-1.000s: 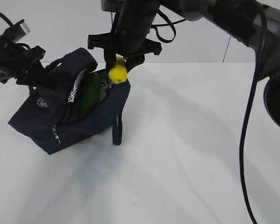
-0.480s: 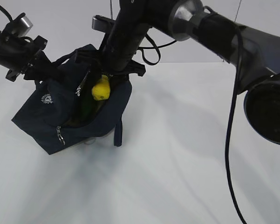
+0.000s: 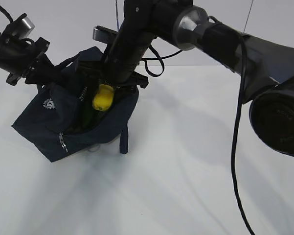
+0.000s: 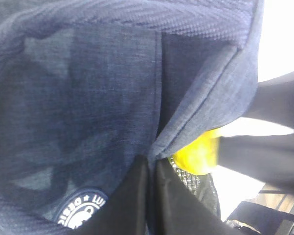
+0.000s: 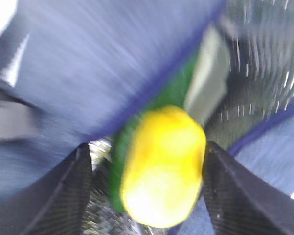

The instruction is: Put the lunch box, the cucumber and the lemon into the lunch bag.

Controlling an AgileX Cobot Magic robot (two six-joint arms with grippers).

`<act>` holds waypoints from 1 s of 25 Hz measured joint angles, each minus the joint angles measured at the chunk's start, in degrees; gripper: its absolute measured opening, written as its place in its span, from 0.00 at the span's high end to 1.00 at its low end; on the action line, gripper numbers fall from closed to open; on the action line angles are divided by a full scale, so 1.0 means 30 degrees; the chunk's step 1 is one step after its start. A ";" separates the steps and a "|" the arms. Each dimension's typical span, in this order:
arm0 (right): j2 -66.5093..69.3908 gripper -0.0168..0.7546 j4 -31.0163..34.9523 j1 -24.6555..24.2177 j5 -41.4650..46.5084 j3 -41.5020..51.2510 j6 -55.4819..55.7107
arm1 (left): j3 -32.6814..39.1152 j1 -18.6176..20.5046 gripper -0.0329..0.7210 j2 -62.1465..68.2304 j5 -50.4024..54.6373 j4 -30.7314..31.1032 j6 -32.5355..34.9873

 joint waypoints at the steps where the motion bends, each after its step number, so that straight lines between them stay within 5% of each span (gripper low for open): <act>1: 0.0000 0.30 -0.0103 0.0000 0.0260 -0.0204 -0.0170 | 0.0000 0.0000 0.97 0.0000 0.0000 0.0035 0.0000; 10: 0.0000 0.30 -0.0886 0.0000 0.0572 -0.2962 -0.0752 | 0.0000 0.0151 0.97 0.0000 0.0000 0.0071 0.0009; 25: -0.0357 0.30 -0.2276 0.0000 0.0729 -0.3054 -0.1576 | 0.0000 0.0190 0.97 0.0000 0.1395 -0.1386 0.0198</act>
